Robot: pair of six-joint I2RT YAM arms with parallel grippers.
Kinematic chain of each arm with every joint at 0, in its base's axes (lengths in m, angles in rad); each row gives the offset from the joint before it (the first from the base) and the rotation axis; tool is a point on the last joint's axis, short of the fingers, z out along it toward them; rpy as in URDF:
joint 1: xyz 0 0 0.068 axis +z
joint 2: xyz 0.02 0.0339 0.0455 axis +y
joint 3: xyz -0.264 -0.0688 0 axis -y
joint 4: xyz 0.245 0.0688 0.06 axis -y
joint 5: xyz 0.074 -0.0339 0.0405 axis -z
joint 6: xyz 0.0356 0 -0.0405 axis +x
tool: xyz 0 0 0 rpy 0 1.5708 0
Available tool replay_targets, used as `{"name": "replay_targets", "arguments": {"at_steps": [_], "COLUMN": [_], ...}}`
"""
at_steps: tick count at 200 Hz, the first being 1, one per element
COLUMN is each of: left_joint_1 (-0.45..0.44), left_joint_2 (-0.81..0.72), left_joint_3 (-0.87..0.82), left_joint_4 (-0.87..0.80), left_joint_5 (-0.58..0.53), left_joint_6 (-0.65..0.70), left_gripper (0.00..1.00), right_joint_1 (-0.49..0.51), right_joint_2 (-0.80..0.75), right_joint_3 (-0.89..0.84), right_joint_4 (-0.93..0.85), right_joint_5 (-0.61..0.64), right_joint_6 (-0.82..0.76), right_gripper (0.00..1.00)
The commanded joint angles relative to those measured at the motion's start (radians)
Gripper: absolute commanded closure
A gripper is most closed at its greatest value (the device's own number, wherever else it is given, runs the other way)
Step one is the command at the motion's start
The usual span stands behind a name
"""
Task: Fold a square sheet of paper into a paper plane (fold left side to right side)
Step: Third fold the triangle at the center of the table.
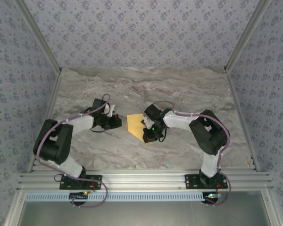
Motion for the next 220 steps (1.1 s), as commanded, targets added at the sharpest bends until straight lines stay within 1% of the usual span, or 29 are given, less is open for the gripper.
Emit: {"name": "replay_targets", "arguments": {"at_steps": [1,21,40,55,91,101,131,167,188,220], "left_joint_1": [-0.044,-0.111,-0.169,-0.199,-0.219,-0.221,-0.230,-0.238,-0.239,-0.239], "left_joint_2": [-0.089,-0.092,-0.049,-0.004,0.124,0.154,0.216,0.219,0.216,0.217], "left_joint_3": [0.012,-0.001,0.006,0.027,0.119,0.129,0.131,0.087,0.073,0.073], "left_joint_4": [-0.025,0.006,0.045,0.066,0.041,0.039,0.017,0.034,0.042,0.042], "left_joint_5": [0.018,0.024,0.031,0.030,0.031,0.030,0.001,-0.009,-0.019,-0.030], "left_joint_6": [-0.021,-0.059,-0.083,-0.089,-0.057,-0.052,-0.032,-0.046,-0.053,-0.055], "left_gripper": [0.96,0.95,0.95,0.94,0.94,0.95,0.95,0.95,0.95,0.95], "right_joint_1": [-0.006,-0.007,-0.005,-0.006,-0.006,-0.006,-0.008,-0.008,0.008,0.035], "right_joint_2": [0.073,0.073,0.071,0.071,0.065,0.059,0.027,-0.056,-0.105,-0.102], "right_joint_3": [-0.038,-0.035,-0.033,-0.033,-0.035,-0.034,-0.029,-0.005,0.009,0.060], "right_joint_4": [-0.106,-0.098,-0.095,-0.094,-0.095,-0.069,-0.062,-0.060,-0.038,0.006], "right_joint_5": [0.154,0.153,0.153,0.153,0.136,0.132,0.127,0.124,0.124,0.092], "right_joint_6": [0.001,0.008,0.011,0.013,0.025,0.030,0.042,0.076,0.112,0.151], "right_gripper": [1.00,1.00,1.00,1.00,1.00,1.00,1.00,1.00,1.00,1.00]}}
